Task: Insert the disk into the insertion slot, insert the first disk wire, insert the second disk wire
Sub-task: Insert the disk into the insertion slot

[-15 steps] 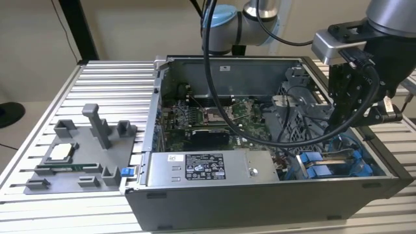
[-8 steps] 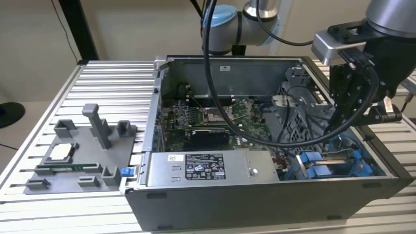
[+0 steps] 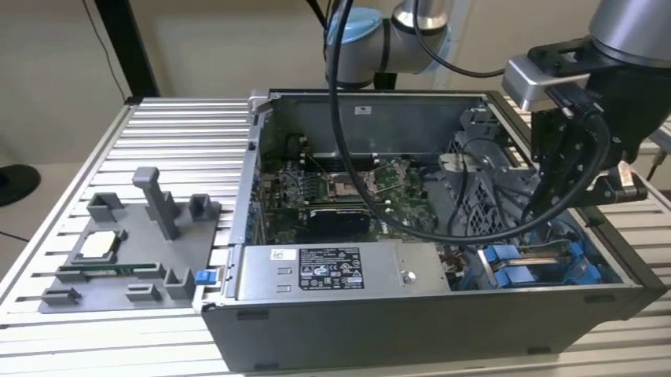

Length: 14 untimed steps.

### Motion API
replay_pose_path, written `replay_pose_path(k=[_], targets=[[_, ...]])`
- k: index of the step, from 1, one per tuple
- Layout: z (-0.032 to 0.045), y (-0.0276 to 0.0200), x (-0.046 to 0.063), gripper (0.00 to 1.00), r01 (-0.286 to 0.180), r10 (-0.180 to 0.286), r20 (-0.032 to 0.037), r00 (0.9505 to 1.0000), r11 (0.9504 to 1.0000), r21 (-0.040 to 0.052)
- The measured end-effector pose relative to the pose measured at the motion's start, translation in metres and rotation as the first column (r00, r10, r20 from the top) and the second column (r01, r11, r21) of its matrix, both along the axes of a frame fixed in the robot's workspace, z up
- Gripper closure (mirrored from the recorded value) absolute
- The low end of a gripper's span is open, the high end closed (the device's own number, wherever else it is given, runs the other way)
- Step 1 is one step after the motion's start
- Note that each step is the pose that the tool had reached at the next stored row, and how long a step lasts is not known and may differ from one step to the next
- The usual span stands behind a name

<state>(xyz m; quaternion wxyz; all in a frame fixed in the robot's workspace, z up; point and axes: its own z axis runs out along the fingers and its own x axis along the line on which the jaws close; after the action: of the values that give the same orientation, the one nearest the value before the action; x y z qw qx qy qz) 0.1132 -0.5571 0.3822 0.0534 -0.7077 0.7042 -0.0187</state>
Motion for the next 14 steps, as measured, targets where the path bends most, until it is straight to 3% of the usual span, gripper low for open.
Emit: replay_pose_path(k=[6, 14], targets=[[-0.0027, -0.0036, 0.0019, 1.00, -0.004, 0.004, -0.0174, 0.9998, 0.9999, -0.0139], [-0.0062, -0.0047, 0.0033, 1.00, -0.011, 0.011, -0.0208, 0.9997, 0.9998, -0.0181]])
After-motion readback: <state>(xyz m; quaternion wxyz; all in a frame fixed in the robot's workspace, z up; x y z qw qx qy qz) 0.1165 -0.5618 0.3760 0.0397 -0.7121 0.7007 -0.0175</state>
